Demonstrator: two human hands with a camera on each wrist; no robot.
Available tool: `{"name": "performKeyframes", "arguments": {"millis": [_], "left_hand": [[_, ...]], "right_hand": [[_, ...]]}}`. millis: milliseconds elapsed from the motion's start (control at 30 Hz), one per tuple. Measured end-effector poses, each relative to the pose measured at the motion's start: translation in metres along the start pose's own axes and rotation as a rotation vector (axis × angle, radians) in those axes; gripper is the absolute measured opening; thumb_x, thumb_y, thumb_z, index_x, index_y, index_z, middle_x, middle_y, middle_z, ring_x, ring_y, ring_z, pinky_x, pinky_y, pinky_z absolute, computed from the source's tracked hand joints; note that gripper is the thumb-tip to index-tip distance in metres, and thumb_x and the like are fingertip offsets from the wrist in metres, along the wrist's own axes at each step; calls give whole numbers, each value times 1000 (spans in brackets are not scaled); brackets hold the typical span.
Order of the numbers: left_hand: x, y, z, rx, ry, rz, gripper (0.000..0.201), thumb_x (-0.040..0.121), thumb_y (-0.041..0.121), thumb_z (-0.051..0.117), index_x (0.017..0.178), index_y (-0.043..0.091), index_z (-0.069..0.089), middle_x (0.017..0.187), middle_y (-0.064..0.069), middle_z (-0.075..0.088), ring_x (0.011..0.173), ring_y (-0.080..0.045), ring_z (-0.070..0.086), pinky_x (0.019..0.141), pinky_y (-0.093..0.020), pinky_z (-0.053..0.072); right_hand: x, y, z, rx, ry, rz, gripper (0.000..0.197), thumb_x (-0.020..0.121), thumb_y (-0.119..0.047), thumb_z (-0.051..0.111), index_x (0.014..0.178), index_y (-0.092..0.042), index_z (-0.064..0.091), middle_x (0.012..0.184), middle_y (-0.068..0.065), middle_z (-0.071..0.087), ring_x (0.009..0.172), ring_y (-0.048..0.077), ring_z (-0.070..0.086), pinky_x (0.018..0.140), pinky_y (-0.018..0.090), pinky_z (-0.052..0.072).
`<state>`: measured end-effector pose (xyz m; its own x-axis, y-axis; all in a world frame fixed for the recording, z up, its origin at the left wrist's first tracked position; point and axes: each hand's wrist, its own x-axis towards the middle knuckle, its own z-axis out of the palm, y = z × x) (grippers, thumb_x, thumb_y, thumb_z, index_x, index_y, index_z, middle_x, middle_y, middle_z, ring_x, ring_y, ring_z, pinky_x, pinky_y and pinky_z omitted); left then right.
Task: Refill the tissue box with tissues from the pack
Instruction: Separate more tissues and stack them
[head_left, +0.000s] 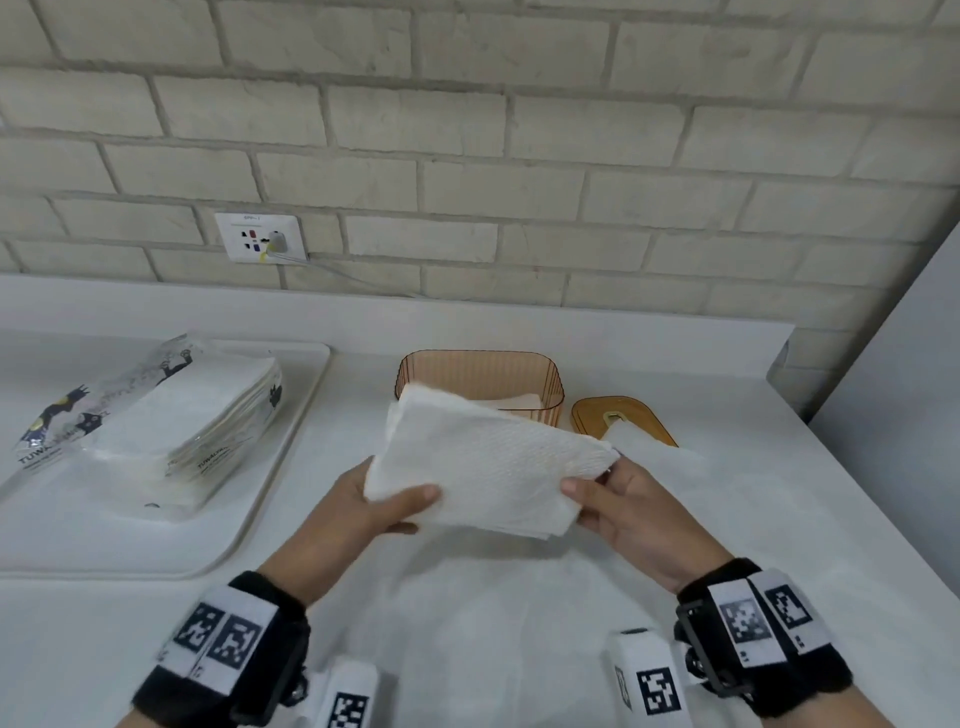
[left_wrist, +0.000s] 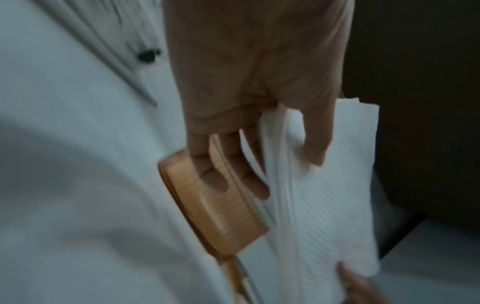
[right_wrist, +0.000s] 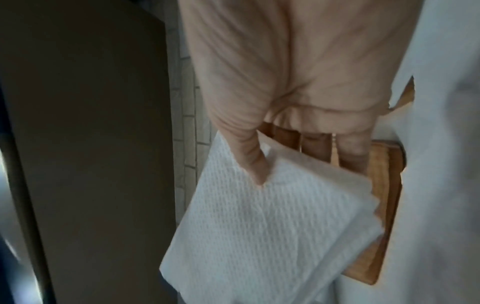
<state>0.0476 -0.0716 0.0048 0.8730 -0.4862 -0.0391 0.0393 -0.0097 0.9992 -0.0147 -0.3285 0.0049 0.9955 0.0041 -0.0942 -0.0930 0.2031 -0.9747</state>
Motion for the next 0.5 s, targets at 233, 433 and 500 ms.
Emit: {"name": "performKeyframes", "arguments": {"millis": [233,433,500], "left_hand": [[9,-4,-5,324,-146,-78,30,80,17,75,108,25,67,103,9,73,95,-6,68,83,-19,50],[17,-15,0,461,-223,-165,37,72,21,80,105,26,65,104,-1,72,97,-18,67,91,-37,54],[18,-19,2,472,-235,-192,47,64,31,78,109,29,65,108,0,72,101,-19,67,94,-42,52]], "right_hand": [[4,-2,0,-376,25,-41,15,90,-4,55,98,-16,51,80,-15,69,77,-5,64,65,8,45],[2,19,-15,-409,74,115,37,84,3,62,112,-18,49,104,4,68,99,22,65,92,43,51],[3,25,-15,-432,85,133,47,84,-6,65,126,-14,45,115,5,66,107,21,63,100,45,46]]}}
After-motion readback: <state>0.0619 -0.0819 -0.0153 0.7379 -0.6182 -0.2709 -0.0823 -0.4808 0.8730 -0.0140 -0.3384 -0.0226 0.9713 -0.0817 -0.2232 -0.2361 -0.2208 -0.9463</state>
